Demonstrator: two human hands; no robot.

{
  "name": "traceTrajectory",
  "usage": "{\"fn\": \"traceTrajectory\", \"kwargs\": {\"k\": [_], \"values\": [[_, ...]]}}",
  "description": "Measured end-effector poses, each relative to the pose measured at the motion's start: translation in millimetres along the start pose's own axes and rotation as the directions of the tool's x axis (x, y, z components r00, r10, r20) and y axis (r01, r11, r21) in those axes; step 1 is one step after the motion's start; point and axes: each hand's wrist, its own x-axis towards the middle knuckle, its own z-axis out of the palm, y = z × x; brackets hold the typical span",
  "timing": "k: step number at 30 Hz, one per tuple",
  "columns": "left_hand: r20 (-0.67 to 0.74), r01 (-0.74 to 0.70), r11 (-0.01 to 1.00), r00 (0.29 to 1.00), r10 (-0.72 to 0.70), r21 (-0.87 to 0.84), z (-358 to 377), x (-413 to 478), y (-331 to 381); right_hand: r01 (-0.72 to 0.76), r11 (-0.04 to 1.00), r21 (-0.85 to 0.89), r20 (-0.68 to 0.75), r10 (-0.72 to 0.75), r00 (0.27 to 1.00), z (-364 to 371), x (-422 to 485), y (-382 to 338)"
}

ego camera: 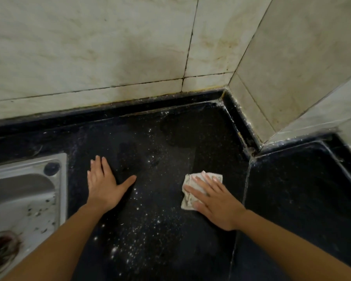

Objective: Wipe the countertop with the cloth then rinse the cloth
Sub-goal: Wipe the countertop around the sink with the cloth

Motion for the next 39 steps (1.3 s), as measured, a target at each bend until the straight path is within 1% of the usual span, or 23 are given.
{"fn": "traceTrajectory", "kwargs": {"k": [6, 9, 13, 16, 18, 22, 24, 27, 31, 35, 37, 39], "values": [[0.026, -0.002, 0.999, 1.000, 0.001, 0.037, 6.0, 4.2, -5.7, -0.131, 0.986, 0.102, -0.089, 0.140, 0.986, -32.6, 67.9, 14.2], [0.031, 0.004, 0.998, 1.000, -0.005, 0.057, 7.0, 6.0, -6.9, -0.210, 0.960, 0.183, -0.095, 0.230, 0.969, -50.6, 103.6, 22.3], [0.044, 0.011, 0.998, 0.999, -0.014, 0.067, 7.3, 8.1, -7.8, -0.320, 0.916, 0.241, -0.060, 0.343, 0.937, -74.6, 148.4, 26.2], [0.061, 0.017, 0.998, 0.998, -0.021, 0.057, 5.4, 9.1, -7.6, -0.349, 0.900, 0.261, -0.061, 0.377, 0.924, -78.8, 160.4, 20.8], [0.071, 0.021, 0.999, 0.997, -0.025, 0.050, 4.6, 8.2, -7.0, -0.324, 0.910, 0.257, -0.068, 0.352, 0.934, -74.6, 153.5, 16.8], [0.106, 0.023, 0.998, 0.994, -0.028, 0.051, 1.3, 9.0, -5.9, -0.187, 0.959, 0.213, -0.083, 0.208, 0.974, -54.1, 120.5, 2.1], [0.119, 0.024, 0.998, 0.992, -0.029, 0.050, -0.3, 8.8, -4.9, -0.136, 0.977, 0.166, -0.080, 0.150, 0.985, -42.0, 100.2, -7.6], [0.129, 0.023, 0.998, 0.991, -0.029, 0.053, -2.5, 7.5, -4.1, -0.051, 0.996, 0.071, -0.029, 0.053, 0.998, -26.7, 68.8, -20.4], [0.148, 0.020, 0.999, 0.989, -0.026, 0.046, -4.4, 7.1, -3.8, 0.105, 0.994, -0.019, 0.055, -0.104, 0.993, -10.7, 33.7, -34.1], [0.155, 0.022, 0.998, 0.987, -0.030, 0.054, -4.1, 7.7, -3.6, 0.215, 0.973, -0.078, 0.084, -0.208, 0.974, -14.6, 32.7, -24.9], [0.155, 0.025, 0.998, 0.987, -0.034, 0.061, -2.8, 8.3, -3.9, 0.251, 0.961, -0.115, 0.072, -0.243, 0.967, -21.3, 43.1, -16.6], [0.151, 0.028, 0.997, 0.988, -0.037, 0.066, -2.1, 9.4, -4.1, 0.239, 0.964, -0.112, 0.056, -0.234, 0.971, -29.0, 57.2, -11.4]]}}
